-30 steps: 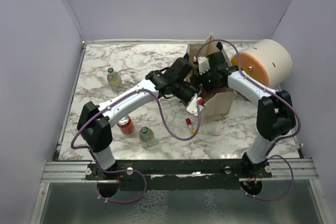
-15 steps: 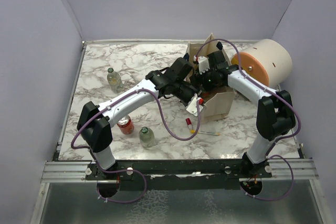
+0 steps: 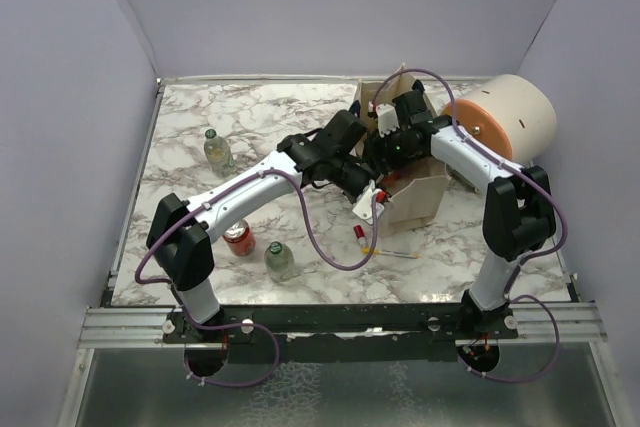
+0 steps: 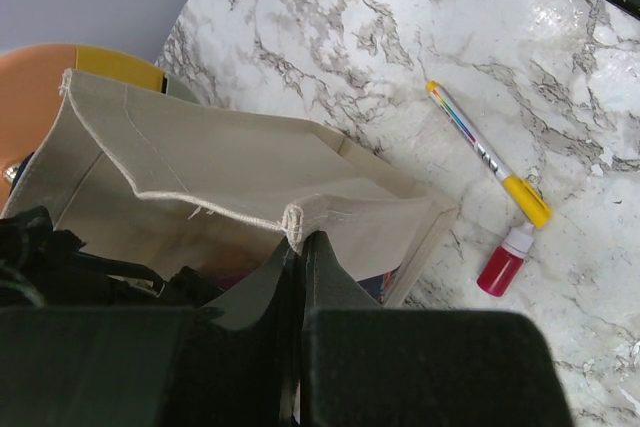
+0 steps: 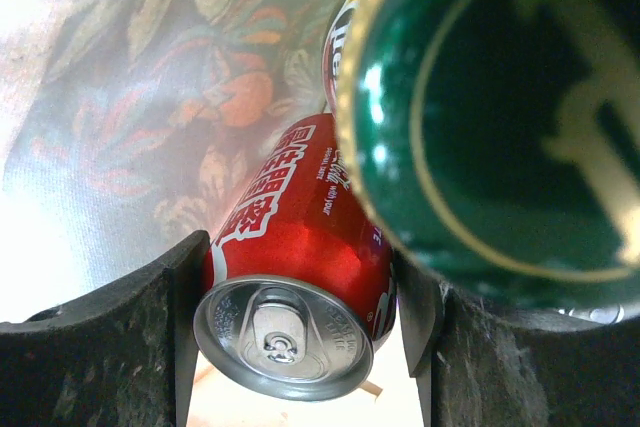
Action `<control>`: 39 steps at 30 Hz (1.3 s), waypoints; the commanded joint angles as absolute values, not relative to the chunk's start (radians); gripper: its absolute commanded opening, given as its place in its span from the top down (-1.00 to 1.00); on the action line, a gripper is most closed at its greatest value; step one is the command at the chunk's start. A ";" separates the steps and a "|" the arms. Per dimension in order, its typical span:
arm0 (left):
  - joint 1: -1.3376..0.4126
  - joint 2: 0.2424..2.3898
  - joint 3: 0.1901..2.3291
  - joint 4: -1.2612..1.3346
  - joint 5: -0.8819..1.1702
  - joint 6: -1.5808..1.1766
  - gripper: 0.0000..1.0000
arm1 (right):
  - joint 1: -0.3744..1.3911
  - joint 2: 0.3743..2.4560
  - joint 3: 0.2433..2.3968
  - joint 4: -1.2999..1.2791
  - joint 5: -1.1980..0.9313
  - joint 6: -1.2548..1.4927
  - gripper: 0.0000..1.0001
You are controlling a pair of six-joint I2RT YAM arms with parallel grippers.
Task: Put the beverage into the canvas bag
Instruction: Place the drink in the canvas bag.
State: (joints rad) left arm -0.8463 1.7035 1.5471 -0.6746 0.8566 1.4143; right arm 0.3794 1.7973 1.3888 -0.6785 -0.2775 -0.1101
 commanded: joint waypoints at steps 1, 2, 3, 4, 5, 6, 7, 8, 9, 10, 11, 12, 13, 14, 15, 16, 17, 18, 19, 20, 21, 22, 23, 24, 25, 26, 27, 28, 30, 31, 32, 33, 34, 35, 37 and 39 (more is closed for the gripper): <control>-0.852 1.684 1.548 -0.700 0.908 1.466 1.00 | 0.394 1.813 1.467 -0.724 -0.355 -0.051 0.19; -0.853 1.684 1.548 -0.700 0.910 1.466 1.00 | 0.394 1.817 1.474 -0.726 -0.354 -0.048 0.21; -0.852 1.684 1.548 -0.701 0.911 1.468 1.00 | 0.394 1.820 1.481 -0.728 -0.353 -0.050 0.22; -0.852 1.684 1.548 -0.700 0.912 1.469 1.00 | 0.394 1.823 1.485 -0.728 -0.348 -0.050 0.23; -0.851 1.684 1.548 -0.700 0.912 1.472 1.00 | 0.393 1.826 1.490 -0.731 -0.345 -0.051 0.25; -0.853 1.684 1.548 -0.700 0.910 1.473 1.00 | 0.392 1.828 1.493 -0.733 -0.342 -0.051 0.26; -0.852 1.683 1.547 -0.700 0.910 1.474 1.00 | 0.390 1.828 1.495 -0.733 -0.340 -0.050 0.26; -0.852 1.682 1.547 -0.702 0.910 1.475 1.00 | 0.389 1.829 1.497 -0.735 -0.337 -0.047 0.25; -0.851 1.681 1.546 -0.702 0.909 1.475 1.00 | 0.387 1.829 1.498 -0.736 -0.334 -0.045 0.21; -0.852 1.681 1.546 -0.703 0.908 1.476 1.00 | 0.385 1.827 1.500 -0.737 -0.333 -0.046 0.17; -0.852 1.680 1.546 -0.704 0.909 1.475 1.00 | 0.384 1.827 1.500 -0.737 -0.333 -0.045 0.13; -0.852 1.681 1.546 -0.703 0.909 1.474 1.00 | 0.383 1.824 1.502 -0.734 -0.331 -0.043 0.07; -0.852 1.681 1.546 -0.704 0.908 1.474 1.00 | 0.382 1.824 1.502 -0.735 -0.331 -0.040 0.02; -0.852 1.682 1.546 -0.702 0.908 1.474 1.00 | 0.382 1.823 1.502 -0.734 -0.333 -0.039 -0.01; -0.852 1.683 1.546 -0.701 0.908 1.475 1.00 | 0.382 1.821 1.502 -0.734 -0.333 -0.037 -0.05; -0.852 1.683 1.546 -0.700 0.908 1.475 1.00 | 0.381 1.820 1.502 -0.731 -0.334 -0.037 -0.07; -0.851 1.682 1.547 -0.700 0.908 1.476 1.00 | 0.379 1.818 1.500 -0.727 -0.336 -0.035 -0.09; -0.853 1.683 1.548 -0.700 0.908 1.476 1.00 | 0.377 1.815 1.499 -0.724 -0.338 -0.034 -0.10; -0.854 1.683 1.548 -0.701 0.907 1.478 1.00 | 0.374 1.812 1.496 -0.718 -0.343 -0.034 -0.08; -0.852 1.683 1.548 -0.701 0.907 1.477 1.00 | 0.370 1.808 1.492 -0.711 -0.347 -0.033 -0.02; -0.853 1.683 1.548 -0.702 0.907 1.478 1.00 | 0.369 1.806 1.488 -0.707 -0.346 -0.033 0.07; -0.852 1.683 1.549 -0.702 0.906 1.480 1.00 | 0.367 1.808 1.491 -0.708 -0.344 -0.033 0.13; -0.852 1.683 1.551 -0.704 0.904 1.484 1.00 | 0.366 1.808 1.495 -0.712 -0.340 -0.034 0.18; -0.853 1.684 1.554 -0.708 0.901 1.492 1.00 | 0.365 1.809 1.502 -0.716 -0.333 -0.034 0.21; -0.852 1.684 1.557 -0.712 0.902 1.500 1.00 | 0.364 1.807 1.507 -0.717 -0.322 -0.035 0.23; -0.853 1.685 1.563 -0.717 0.900 1.506 1.00 | 0.364 1.805 1.510 -0.717 -0.311 -0.035 0.25; -0.853 1.687 1.570 -0.720 0.902 1.510 1.00 | 0.364 1.803 1.512 -0.713 -0.301 -0.037 0.26; -0.853 1.688 1.578 -0.723 0.906 1.511 1.00 | 0.364 1.802 1.512 -0.711 -0.295 -0.042 0.28; -0.852 1.690 1.597 -0.728 0.915 1.504 1.00 | 0.364 1.806 1.514 -0.724 -0.281 -0.045 0.30; -0.852 1.690 1.608 -0.731 0.918 1.499 1.00 | 0.364 1.808 1.512 -0.728 -0.276 -0.048 0.31; -0.853 1.690 1.617 -0.729 0.920 1.494 1.00 | 0.363 1.808 1.505 -0.727 -0.271 -0.048 0.32; -0.852 1.690 1.625 -0.721 0.921 1.483 1.00 | 0.364 1.808 1.497 -0.726 -0.267 -0.049 0.33; -0.852 1.690 1.631 -0.710 0.922 1.469 1.00 | 0.364 1.809 1.491 -0.729 -0.265 -0.049 0.34; -0.851 1.690 1.636 -0.697 0.925 1.453 1.00 | 0.364 1.809 1.486 -0.730 -0.266 -0.052 0.34; -0.850 1.690 1.643 -0.667 0.927 1.425 1.00 | 0.364 1.807 1.470 -0.726 -0.268 -0.057 0.36; -0.850 1.690 1.644 -0.626 0.927 1.397 1.00 | 0.364 1.805 1.451 -0.716 -0.261 -0.061 0.36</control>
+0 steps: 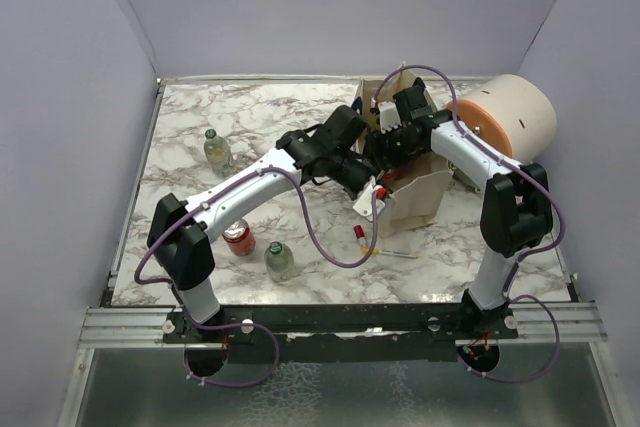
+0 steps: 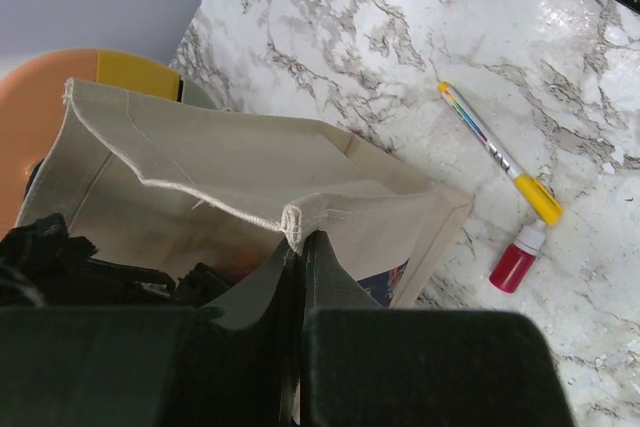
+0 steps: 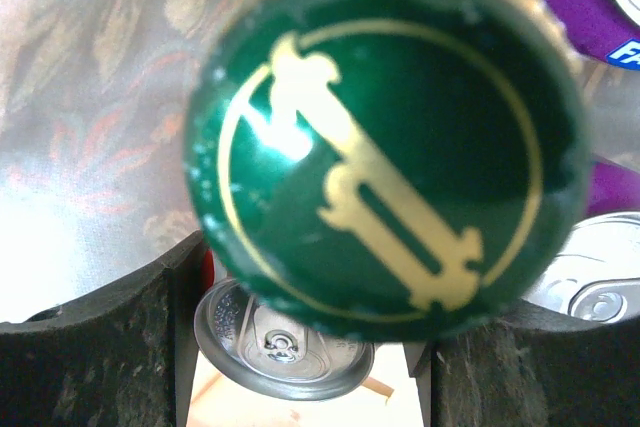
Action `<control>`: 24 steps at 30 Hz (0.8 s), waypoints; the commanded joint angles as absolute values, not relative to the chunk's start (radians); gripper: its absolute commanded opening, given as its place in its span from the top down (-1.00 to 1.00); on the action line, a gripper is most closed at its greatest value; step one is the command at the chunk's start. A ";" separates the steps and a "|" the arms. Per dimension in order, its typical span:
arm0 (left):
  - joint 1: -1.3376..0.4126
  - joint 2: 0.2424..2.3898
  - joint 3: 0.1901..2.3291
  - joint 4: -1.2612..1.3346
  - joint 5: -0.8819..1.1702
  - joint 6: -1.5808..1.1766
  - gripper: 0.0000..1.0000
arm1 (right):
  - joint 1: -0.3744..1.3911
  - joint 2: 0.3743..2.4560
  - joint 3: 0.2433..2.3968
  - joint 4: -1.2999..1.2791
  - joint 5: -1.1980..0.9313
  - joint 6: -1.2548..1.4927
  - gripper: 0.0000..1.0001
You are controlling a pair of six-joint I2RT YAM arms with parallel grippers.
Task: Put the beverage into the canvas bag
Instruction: Place the drink in the canvas bag.
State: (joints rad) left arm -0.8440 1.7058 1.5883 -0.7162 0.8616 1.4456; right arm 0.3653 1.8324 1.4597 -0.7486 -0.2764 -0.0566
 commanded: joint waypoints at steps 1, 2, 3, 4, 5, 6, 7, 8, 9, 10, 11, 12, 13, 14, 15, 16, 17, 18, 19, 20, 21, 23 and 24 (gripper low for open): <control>-0.850 1.690 1.644 -0.615 0.925 1.390 1.00 | 0.364 1.804 1.444 -0.712 -0.255 -0.061 0.37; -0.850 1.690 1.646 -0.607 0.928 1.382 1.00 | 0.364 1.802 1.437 -0.708 -0.251 -0.064 0.37; -0.851 1.690 1.646 -0.596 0.930 1.373 1.00 | 0.364 1.801 1.430 -0.707 -0.247 -0.066 0.37; -0.850 1.690 1.646 -0.585 0.930 1.363 1.00 | 0.364 1.799 1.419 -0.706 -0.245 -0.069 0.38; -0.850 1.690 1.646 -0.577 0.930 1.355 1.00 | 0.364 1.797 1.412 -0.703 -0.244 -0.071 0.38; -0.851 1.689 1.645 -0.565 0.930 1.345 1.00 | 0.364 1.795 1.404 -0.700 -0.244 -0.073 0.38; -0.851 1.687 1.643 -0.549 0.930 1.333 1.00 | 0.364 1.792 1.395 -0.696 -0.243 -0.072 0.38; -0.850 1.685 1.639 -0.536 0.929 1.323 1.00 | 0.364 1.791 1.385 -0.692 -0.242 -0.073 0.38; -0.850 1.683 1.636 -0.532 0.929 1.318 1.00 | 0.364 1.789 1.380 -0.689 -0.241 -0.073 0.37; -0.850 1.682 1.634 -0.531 0.930 1.314 1.00 | 0.364 1.789 1.374 -0.687 -0.242 -0.072 0.38; -0.850 1.684 1.634 -0.532 0.931 1.305 1.00 | 0.364 1.787 1.372 -0.686 -0.243 -0.071 0.38; -0.851 1.685 1.634 -0.539 0.932 1.300 1.00 | 0.364 1.787 1.370 -0.685 -0.246 -0.071 0.37; -0.851 1.687 1.633 -0.556 0.931 1.304 1.00 | 0.364 1.788 1.373 -0.686 -0.251 -0.069 0.35; -0.850 1.689 1.630 -0.580 0.930 1.322 1.00 | 0.363 1.785 1.375 -0.685 -0.258 -0.067 0.32; -0.851 1.690 1.626 -0.620 0.926 1.349 1.00 | 0.363 1.784 1.379 -0.683 -0.268 -0.070 0.29; -0.850 1.690 1.623 -0.662 0.923 1.393 1.00 | 0.364 1.782 1.384 -0.681 -0.277 -0.070 0.27; -0.851 1.690 1.620 -0.697 0.920 1.430 1.00 | 0.364 1.780 1.388 -0.682 -0.285 -0.072 0.24; -0.850 1.690 1.614 -0.720 0.917 1.452 1.00 | 0.364 1.781 1.393 -0.683 -0.296 -0.073 0.20; -0.850 1.690 1.608 -0.735 0.914 1.464 1.00 | 0.363 1.782 1.398 -0.687 -0.306 -0.076 0.17; -0.851 1.690 1.601 -0.746 0.912 1.473 1.00 | 0.364 1.784 1.399 -0.688 -0.315 -0.078 0.13; -0.850 1.690 1.595 -0.753 0.910 1.490 1.00 | 0.364 1.783 1.398 -0.688 -0.321 -0.078 0.10; -0.851 1.690 1.586 -0.770 0.907 1.509 1.00 | 0.364 1.781 1.395 -0.690 -0.339 -0.077 0.01; -0.851 1.690 1.585 -0.775 0.907 1.515 1.00 | 0.364 1.783 1.395 -0.692 -0.349 -0.077 -0.03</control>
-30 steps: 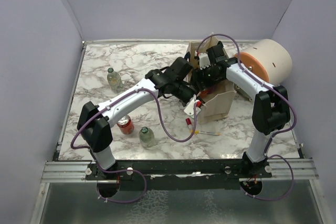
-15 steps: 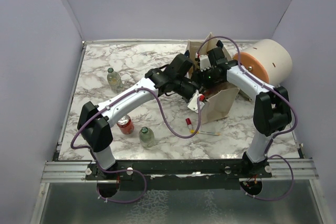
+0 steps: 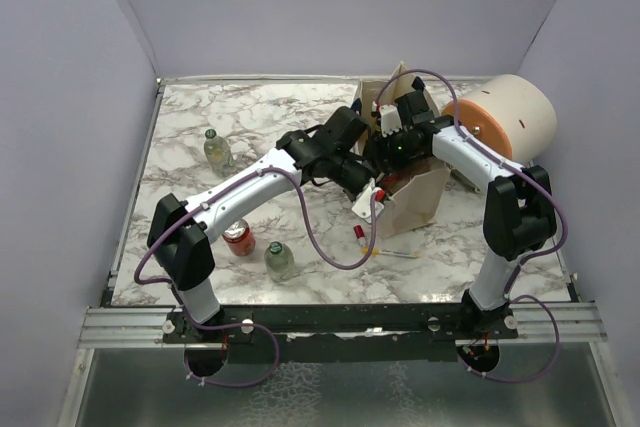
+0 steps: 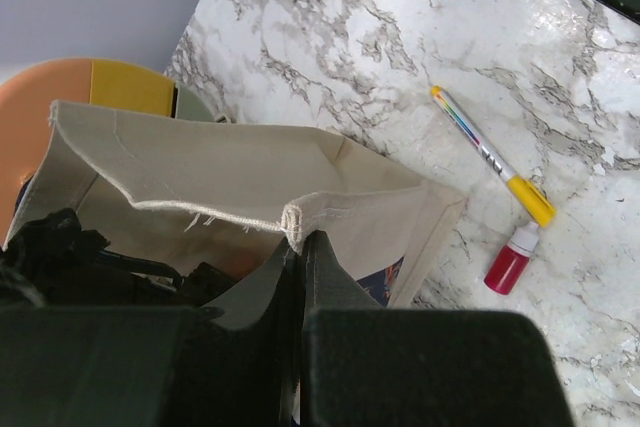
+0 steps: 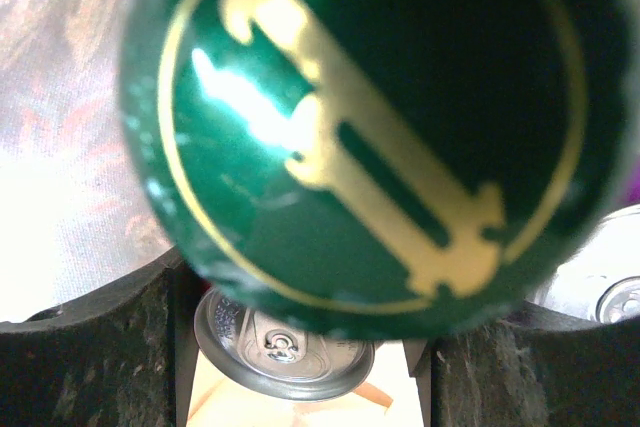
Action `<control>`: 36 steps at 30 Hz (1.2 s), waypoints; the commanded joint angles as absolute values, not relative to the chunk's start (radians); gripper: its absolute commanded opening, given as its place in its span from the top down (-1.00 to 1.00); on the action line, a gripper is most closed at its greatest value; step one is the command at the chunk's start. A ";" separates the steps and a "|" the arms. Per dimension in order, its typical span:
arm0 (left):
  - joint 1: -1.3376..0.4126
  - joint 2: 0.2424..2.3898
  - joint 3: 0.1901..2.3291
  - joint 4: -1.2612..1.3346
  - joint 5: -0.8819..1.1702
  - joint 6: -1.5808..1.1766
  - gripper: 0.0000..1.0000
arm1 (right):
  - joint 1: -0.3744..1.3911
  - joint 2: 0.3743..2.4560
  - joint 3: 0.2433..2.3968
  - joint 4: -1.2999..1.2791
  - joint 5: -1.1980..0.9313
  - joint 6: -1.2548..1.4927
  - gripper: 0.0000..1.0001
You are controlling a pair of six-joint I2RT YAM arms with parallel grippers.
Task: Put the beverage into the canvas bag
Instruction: Place the drink in the canvas bag.
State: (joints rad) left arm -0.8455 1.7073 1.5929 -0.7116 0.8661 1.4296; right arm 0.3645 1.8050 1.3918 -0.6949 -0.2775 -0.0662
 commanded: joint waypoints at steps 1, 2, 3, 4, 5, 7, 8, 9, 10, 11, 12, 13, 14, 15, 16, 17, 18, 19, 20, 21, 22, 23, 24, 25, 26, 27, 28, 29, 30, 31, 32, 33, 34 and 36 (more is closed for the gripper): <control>-0.850 1.690 1.586 -0.778 0.907 1.515 1.00 | 0.364 1.784 1.397 -0.693 -0.359 -0.076 -0.08; -0.851 1.710 1.587 -0.780 0.908 1.517 1.00 | 0.364 1.784 1.400 -0.695 -0.364 -0.074 -0.13; -0.851 1.717 1.588 -0.784 0.908 1.518 1.00 | 0.364 1.784 1.403 -0.696 -0.365 -0.071 -0.18; -0.851 1.719 1.589 -0.784 0.909 1.519 1.00 | 0.363 1.786 1.409 -0.698 -0.367 -0.071 -0.24; -0.851 1.720 1.590 -0.784 0.910 1.520 1.00 | 0.363 1.788 1.414 -0.700 -0.369 -0.071 -0.30; -0.850 1.722 1.592 -0.784 0.913 1.520 1.00 | 0.364 1.789 1.424 -0.704 -0.369 -0.069 -0.45; -0.850 1.723 1.592 -0.784 0.913 1.520 1.00 | 0.364 1.789 1.427 -0.705 -0.372 -0.068 -0.50; -0.850 1.724 1.592 -0.784 0.914 1.522 1.00 | 0.364 1.790 1.432 -0.706 -0.374 -0.068 -0.54; -0.851 1.726 1.593 -0.784 0.916 1.523 1.00 | 0.364 1.791 1.436 -0.709 -0.376 -0.068 -0.56; -0.851 1.726 1.592 -0.782 0.916 1.525 1.00 | 0.364 1.791 1.439 -0.711 -0.378 -0.067 -0.57; -0.851 1.726 1.588 -0.779 0.917 1.525 1.00 | 0.364 1.793 1.444 -0.714 -0.381 -0.067 -0.59; -0.850 1.724 1.584 -0.776 0.915 1.525 1.00 | 0.364 1.794 1.448 -0.716 -0.384 -0.066 -0.61; -0.851 1.724 1.580 -0.774 0.914 1.528 1.00 | 0.364 1.792 1.449 -0.716 -0.387 -0.066 -0.63; -0.851 1.724 1.578 -0.773 0.913 1.532 1.00 | 0.364 1.793 1.452 -0.718 -0.389 -0.064 -0.64; -0.850 1.726 1.577 -0.773 0.913 1.534 1.00 | 0.364 1.792 1.454 -0.718 -0.391 -0.064 -0.65; -0.850 1.728 1.577 -0.774 0.913 1.537 1.00 | 0.364 1.791 1.454 -0.719 -0.392 -0.064 -0.66; -0.849 1.730 1.578 -0.773 0.913 1.537 1.00 | 0.364 1.789 1.455 -0.722 -0.393 -0.062 -0.67; -0.850 1.733 1.578 -0.775 0.915 1.538 1.00 | 0.363 1.788 1.458 -0.727 -0.396 -0.065 -0.68; -0.848 1.735 1.580 -0.775 0.915 1.541 1.00 | 0.364 1.786 1.459 -0.730 -0.397 -0.066 -0.69; -0.846 1.739 1.582 -0.777 0.918 1.542 1.00 | 0.364 1.782 1.460 -0.731 -0.399 -0.066 -0.70; -0.846 1.742 1.584 -0.782 0.920 1.547 1.00 | 0.364 1.779 1.464 -0.734 -0.398 -0.065 -0.72; -0.844 1.746 1.584 -0.784 0.921 1.552 1.00 | 0.363 1.776 1.467 -0.739 -0.396 -0.063 -0.75; -0.842 1.748 1.584 -0.786 0.924 1.556 1.00 | 0.362 1.773 1.473 -0.745 -0.394 -0.061 -0.78; -0.841 1.750 1.581 -0.787 0.926 1.560 1.00 | 0.362 1.769 1.475 -0.749 -0.394 -0.058 -0.80; -0.841 1.751 1.576 -0.788 0.926 1.568 1.00 | 0.362 1.764 1.477 -0.751 -0.396 -0.054 -0.82; -0.840 1.752 1.569 -0.791 0.926 1.583 1.00 | 0.361 1.759 1.478 -0.752 -0.395 -0.053 -0.83; -0.839 1.753 1.562 -0.793 0.925 1.593 1.00 | 0.360 1.754 1.479 -0.754 -0.394 -0.054 -0.83; -0.838 1.753 1.558 -0.793 0.926 1.598 1.00 | 0.360 1.751 1.481 -0.756 -0.393 -0.058 -0.83; -0.839 1.755 1.555 -0.793 0.928 1.600 1.00 | 0.360 1.747 1.484 -0.759 -0.390 -0.062 -0.83; -0.837 1.756 1.554 -0.793 0.933 1.601 1.00 | 0.359 1.746 1.488 -0.763 -0.390 -0.067 -0.84; -0.837 1.759 1.554 -0.796 0.936 1.606 1.00 | 0.358 1.747 1.495 -0.769 -0.390 -0.073 -0.84; -0.835 1.762 1.553 -0.801 0.937 1.615 1.00 | 0.357 1.748 1.504 -0.775 -0.390 -0.078 -0.83; -0.832 1.765 1.551 -0.805 0.939 1.621 1.00 | 0.354 1.750 1.512 -0.782 -0.388 -0.082 -0.84; -0.829 1.770 1.549 -0.818 0.942 1.636 1.00 | 0.349 1.750 1.525 -0.791 -0.384 -0.086 -0.83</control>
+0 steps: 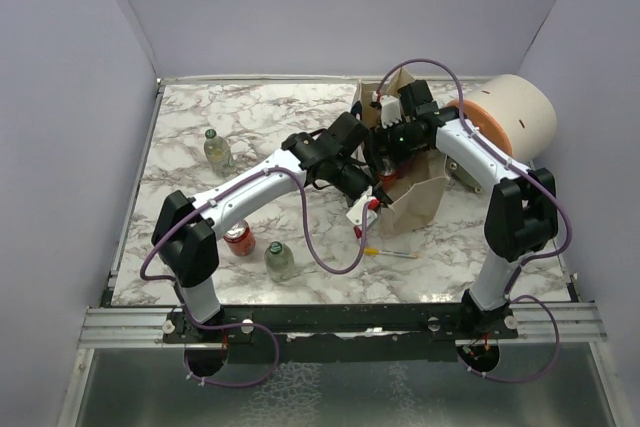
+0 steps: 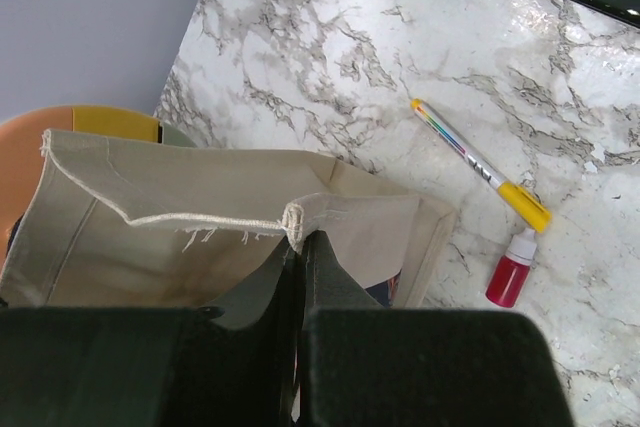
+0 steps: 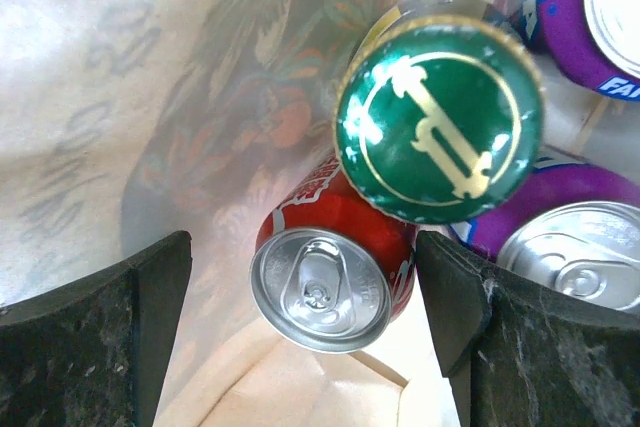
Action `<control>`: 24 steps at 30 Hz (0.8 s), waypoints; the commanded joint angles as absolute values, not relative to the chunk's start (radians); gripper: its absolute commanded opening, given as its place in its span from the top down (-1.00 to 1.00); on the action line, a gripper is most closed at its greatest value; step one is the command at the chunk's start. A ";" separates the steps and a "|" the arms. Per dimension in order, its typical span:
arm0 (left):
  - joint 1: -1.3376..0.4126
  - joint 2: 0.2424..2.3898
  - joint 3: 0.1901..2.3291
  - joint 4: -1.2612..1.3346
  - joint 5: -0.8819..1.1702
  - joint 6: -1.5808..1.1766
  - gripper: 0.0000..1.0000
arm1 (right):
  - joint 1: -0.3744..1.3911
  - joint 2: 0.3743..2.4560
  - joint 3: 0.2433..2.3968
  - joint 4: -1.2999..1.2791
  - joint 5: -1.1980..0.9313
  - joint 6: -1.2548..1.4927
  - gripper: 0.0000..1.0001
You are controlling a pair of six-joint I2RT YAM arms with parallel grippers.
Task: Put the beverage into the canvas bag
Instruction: Place the drink in the canvas bag.
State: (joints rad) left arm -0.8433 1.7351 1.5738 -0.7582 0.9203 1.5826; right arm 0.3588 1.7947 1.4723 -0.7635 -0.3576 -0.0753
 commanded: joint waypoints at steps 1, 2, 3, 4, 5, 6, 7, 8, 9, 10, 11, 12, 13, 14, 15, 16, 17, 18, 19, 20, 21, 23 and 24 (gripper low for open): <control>-0.826 1.774 1.550 -0.827 0.944 1.646 1.00 | 0.345 1.749 1.531 -0.794 -0.387 -0.088 -0.83; -0.827 1.777 1.551 -0.834 0.946 1.655 1.00 | 0.343 1.747 1.534 -0.796 -0.391 -0.089 -0.83; -0.825 1.780 1.551 -0.839 0.948 1.661 1.00 | 0.340 1.745 1.539 -0.799 -0.398 -0.091 -0.83; -0.825 1.782 1.552 -0.838 0.950 1.664 1.00 | 0.339 1.743 1.541 -0.803 -0.408 -0.093 -0.83; -0.823 1.784 1.554 -0.840 0.950 1.666 1.00 | 0.338 1.741 1.542 -0.803 -0.421 -0.096 -0.83; -0.824 1.784 1.554 -0.840 0.950 1.667 1.00 | 0.338 1.738 1.543 -0.805 -0.431 -0.098 -0.83; -0.822 1.785 1.554 -0.841 0.950 1.669 1.00 | 0.337 1.736 1.544 -0.804 -0.443 -0.101 -0.83; -0.820 1.786 1.554 -0.840 0.949 1.670 1.00 | 0.337 1.733 1.543 -0.806 -0.458 -0.105 -0.82; -0.820 1.784 1.555 -0.838 0.947 1.669 1.00 | 0.336 1.730 1.545 -0.806 -0.470 -0.108 -0.81; -0.820 1.784 1.555 -0.838 0.946 1.669 1.00 | 0.336 1.729 1.549 -0.808 -0.478 -0.111 -0.81; -0.818 1.784 1.555 -0.838 0.944 1.672 1.00 | 0.336 1.726 1.554 -0.808 -0.483 -0.115 -0.80; -0.819 1.782 1.555 -0.837 0.942 1.674 1.00 | 0.336 1.724 1.561 -0.809 -0.484 -0.119 -0.80; -0.819 1.782 1.555 -0.837 0.940 1.677 1.00 | 0.334 1.721 1.567 -0.811 -0.481 -0.124 -0.79; -0.819 1.781 1.557 -0.831 0.936 1.679 1.00 | 0.334 1.718 1.575 -0.809 -0.471 -0.127 -0.79; -0.819 1.780 1.557 -0.825 0.931 1.679 1.00 | 0.333 1.714 1.583 -0.807 -0.462 -0.129 -0.78; -0.819 1.778 1.557 -0.817 0.928 1.677 1.00 | 0.333 1.712 1.591 -0.809 -0.451 -0.133 -0.78; -0.819 1.778 1.558 -0.810 0.926 1.675 1.00 | 0.332 1.707 1.598 -0.811 -0.439 -0.138 -0.77; -0.819 1.777 1.558 -0.804 0.926 1.673 1.00 | 0.331 1.703 1.602 -0.811 -0.433 -0.142 -0.77; -0.819 1.776 1.559 -0.799 0.925 1.671 1.00 | 0.331 1.696 1.604 -0.811 -0.428 -0.148 -0.77; -0.818 1.776 1.559 -0.792 0.926 1.669 1.00 | 0.331 1.689 1.605 -0.811 -0.426 -0.152 -0.76; -0.819 1.775 1.559 -0.784 0.924 1.663 1.00 | 0.331 1.683 1.605 -0.808 -0.423 -0.154 -0.76; -0.818 1.770 1.557 -0.762 0.917 1.638 1.00 | 0.331 1.668 1.602 -0.805 -0.420 -0.158 -0.75; -0.819 1.767 1.556 -0.749 0.913 1.623 1.00 | 0.331 1.661 1.599 -0.801 -0.420 -0.161 -0.75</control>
State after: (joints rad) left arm -0.8310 1.7527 1.5734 -0.7834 0.9604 1.6505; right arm 0.3382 1.7172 1.5723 -0.8120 -0.4339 -0.1337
